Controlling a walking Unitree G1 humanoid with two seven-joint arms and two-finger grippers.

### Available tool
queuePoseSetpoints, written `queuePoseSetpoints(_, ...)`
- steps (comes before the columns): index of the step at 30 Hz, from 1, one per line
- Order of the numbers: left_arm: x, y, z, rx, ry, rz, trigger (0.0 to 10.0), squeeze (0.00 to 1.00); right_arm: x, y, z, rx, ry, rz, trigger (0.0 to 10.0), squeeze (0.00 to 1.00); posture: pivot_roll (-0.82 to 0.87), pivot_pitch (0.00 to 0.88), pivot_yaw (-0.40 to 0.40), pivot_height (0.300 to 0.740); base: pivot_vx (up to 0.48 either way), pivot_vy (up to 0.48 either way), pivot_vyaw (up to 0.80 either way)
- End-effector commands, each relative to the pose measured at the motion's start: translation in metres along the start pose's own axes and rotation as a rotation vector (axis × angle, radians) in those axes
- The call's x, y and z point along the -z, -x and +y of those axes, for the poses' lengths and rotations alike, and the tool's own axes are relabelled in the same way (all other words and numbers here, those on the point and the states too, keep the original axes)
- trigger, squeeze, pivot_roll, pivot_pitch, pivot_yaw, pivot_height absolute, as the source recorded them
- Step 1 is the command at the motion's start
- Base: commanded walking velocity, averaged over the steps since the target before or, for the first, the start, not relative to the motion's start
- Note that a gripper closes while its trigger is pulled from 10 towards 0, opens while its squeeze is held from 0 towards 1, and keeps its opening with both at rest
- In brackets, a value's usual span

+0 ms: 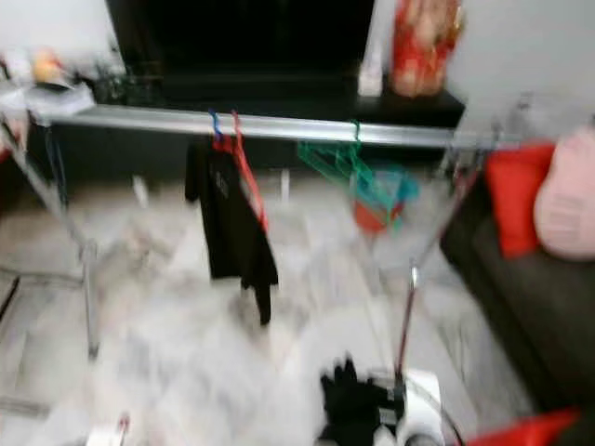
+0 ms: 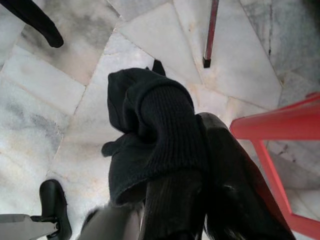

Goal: Hang hanger

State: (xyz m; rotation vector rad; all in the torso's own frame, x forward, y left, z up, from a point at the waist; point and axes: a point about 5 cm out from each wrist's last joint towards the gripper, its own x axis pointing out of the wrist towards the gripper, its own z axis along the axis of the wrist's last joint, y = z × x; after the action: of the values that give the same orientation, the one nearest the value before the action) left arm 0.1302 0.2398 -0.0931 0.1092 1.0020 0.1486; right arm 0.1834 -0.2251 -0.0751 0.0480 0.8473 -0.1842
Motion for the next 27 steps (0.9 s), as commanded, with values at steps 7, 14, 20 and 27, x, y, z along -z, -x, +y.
queuePoseSetpoints(7,0.012,0.004,0.008,0.0,-0.007,0.029,10.0,0.0,-0.003,0.0,-0.005,0.025,-0.025,-0.024,10.0,0.0,0.0,0.0,-0.014,0.74,-0.299,0.0,0.0)
queuePoseSetpoints(14,0.012,0.004,0.005,0.007,-0.011,0.027,10.0,0.0,-0.004,0.0,-0.004,0.021,-0.029,-0.033,10.0,0.0,0.0,0.0,-0.008,0.74,-0.298,0.0,0.0)
queuePoseSetpoints(20,0.011,0.003,-0.007,0.024,-0.018,0.024,10.0,0.0,-0.005,0.0,-0.004,0.018,-0.028,-0.04,10.0,0.0,-0.01,0.0,-0.009,0.74,-0.299,0.0,0.0)
queuePoseSetpoints(27,0.009,0.002,-0.001,0.014,-0.017,0.025,10.0,0.0,-0.006,0.0,-0.004,0.017,-0.024,-0.052,10.0,0.0,0.0,0.0,-0.011,0.74,-0.167,0.0,0.0)
